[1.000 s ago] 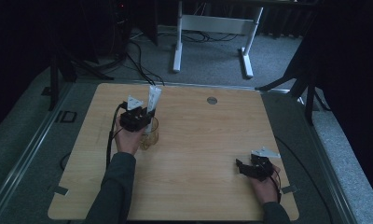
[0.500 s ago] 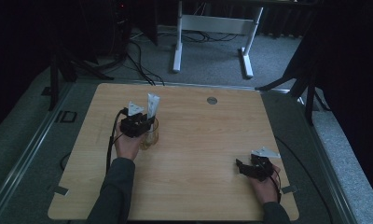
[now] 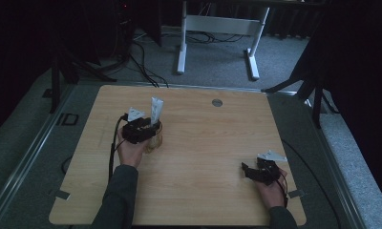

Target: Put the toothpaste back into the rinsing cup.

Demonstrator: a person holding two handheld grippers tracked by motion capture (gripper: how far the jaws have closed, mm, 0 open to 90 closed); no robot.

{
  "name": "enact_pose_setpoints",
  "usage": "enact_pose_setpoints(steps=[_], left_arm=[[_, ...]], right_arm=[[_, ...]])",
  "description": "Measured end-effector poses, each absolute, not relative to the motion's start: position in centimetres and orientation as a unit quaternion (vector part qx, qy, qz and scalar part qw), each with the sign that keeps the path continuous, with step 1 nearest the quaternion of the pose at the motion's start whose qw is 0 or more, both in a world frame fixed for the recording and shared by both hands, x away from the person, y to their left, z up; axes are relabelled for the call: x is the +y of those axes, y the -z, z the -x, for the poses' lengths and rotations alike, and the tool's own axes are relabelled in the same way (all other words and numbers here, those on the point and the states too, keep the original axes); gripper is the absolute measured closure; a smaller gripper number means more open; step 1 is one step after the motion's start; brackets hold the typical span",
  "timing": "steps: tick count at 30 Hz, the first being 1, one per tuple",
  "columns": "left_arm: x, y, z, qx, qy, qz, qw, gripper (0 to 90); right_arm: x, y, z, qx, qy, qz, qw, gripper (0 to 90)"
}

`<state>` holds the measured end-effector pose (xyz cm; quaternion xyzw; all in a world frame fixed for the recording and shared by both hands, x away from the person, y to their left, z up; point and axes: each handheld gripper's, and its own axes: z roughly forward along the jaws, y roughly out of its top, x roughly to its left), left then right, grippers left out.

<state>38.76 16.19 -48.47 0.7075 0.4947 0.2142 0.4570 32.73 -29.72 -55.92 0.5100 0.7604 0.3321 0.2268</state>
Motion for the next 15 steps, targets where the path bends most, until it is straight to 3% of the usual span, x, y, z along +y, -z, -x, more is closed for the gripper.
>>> enact_pose_setpoints(steps=[15], left_arm=[[19.0,47.3,-36.0,0.514,-0.230,-0.658,0.500,38.8]], right_arm=[[-29.7,55.9,-32.7,0.760,-0.332,-0.510,0.227,27.1]])
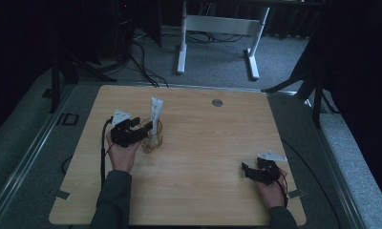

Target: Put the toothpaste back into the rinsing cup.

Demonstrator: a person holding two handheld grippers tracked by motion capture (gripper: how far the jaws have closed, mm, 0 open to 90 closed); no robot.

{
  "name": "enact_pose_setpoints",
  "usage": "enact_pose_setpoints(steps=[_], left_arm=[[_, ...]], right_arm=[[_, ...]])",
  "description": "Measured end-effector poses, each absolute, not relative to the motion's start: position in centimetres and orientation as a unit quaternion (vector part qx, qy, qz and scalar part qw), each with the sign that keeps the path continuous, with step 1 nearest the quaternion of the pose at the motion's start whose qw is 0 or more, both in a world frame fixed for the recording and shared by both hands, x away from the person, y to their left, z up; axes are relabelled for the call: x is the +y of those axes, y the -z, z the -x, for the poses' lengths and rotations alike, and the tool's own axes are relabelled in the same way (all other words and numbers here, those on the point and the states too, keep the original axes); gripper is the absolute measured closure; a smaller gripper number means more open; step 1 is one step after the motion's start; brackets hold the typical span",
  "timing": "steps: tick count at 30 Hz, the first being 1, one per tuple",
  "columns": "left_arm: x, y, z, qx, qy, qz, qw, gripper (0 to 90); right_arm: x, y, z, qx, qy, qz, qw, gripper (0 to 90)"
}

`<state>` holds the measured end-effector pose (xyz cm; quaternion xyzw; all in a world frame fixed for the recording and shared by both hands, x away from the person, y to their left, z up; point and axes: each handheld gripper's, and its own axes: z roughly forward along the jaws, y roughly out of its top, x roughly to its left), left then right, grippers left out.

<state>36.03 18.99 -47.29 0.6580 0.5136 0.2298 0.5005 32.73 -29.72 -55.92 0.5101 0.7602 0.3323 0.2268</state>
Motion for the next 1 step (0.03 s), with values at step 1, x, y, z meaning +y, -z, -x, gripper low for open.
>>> enact_pose_setpoints(steps=[1], left_arm=[[19.28,47.28,-35.70,0.516,-0.235,-0.654,0.501,38.2]], right_arm=[[-29.72,55.92,-32.73,0.760,-0.332,-0.510,0.227,27.1]])
